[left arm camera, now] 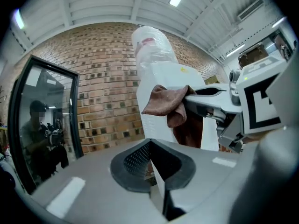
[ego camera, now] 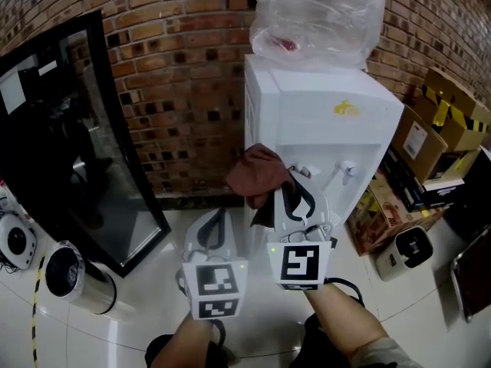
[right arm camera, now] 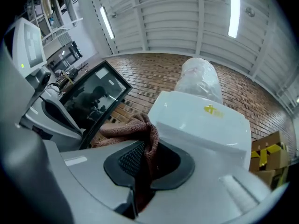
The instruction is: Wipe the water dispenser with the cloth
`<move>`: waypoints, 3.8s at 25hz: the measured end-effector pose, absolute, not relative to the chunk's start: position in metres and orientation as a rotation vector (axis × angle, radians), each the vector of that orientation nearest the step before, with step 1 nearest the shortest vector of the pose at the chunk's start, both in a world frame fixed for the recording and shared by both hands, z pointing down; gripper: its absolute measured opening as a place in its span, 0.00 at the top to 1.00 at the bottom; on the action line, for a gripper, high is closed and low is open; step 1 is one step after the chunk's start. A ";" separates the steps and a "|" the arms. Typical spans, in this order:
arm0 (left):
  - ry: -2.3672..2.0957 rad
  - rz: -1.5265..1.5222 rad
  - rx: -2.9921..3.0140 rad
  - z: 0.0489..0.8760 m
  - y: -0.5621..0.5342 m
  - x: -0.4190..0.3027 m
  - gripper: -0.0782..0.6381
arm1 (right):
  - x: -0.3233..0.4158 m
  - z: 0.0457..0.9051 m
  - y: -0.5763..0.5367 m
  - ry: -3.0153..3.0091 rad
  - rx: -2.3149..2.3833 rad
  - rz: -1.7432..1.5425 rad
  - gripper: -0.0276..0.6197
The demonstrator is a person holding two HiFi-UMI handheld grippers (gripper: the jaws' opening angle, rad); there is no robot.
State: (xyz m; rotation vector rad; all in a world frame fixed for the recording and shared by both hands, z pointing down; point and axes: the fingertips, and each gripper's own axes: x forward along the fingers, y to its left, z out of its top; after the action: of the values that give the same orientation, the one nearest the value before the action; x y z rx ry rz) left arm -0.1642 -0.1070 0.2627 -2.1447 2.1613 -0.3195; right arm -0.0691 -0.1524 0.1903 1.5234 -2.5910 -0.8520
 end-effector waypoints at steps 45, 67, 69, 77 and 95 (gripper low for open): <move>1.867 -0.393 -2.430 0.295 -0.167 -0.013 0.89 | 0.137 0.272 -0.245 -2.257 1.962 -0.360 0.88; 1.707 -0.346 -2.578 0.309 -0.184 0.088 0.89 | 0.201 0.261 -0.251 -2.230 2.002 -0.418 0.88; 1.707 -0.347 -2.578 0.310 -0.183 0.090 0.89 | 0.203 0.260 -0.251 -2.246 1.994 -0.408 0.88; 1.787 -0.340 -2.501 0.302 -0.166 0.047 0.89 | 0.175 0.241 -0.204 -2.400 1.870 -0.499 0.88; 2.294 -0.307 -2.137 0.297 -0.096 -0.172 0.89 | -0.078 0.296 -0.132 -2.749 1.224 -0.540 0.88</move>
State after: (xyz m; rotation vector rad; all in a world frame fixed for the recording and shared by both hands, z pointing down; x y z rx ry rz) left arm -0.1716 -0.0958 0.2970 -2.1368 2.2944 -0.3075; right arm -0.0781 -0.1323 0.2959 1.2238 -2.7486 -0.5400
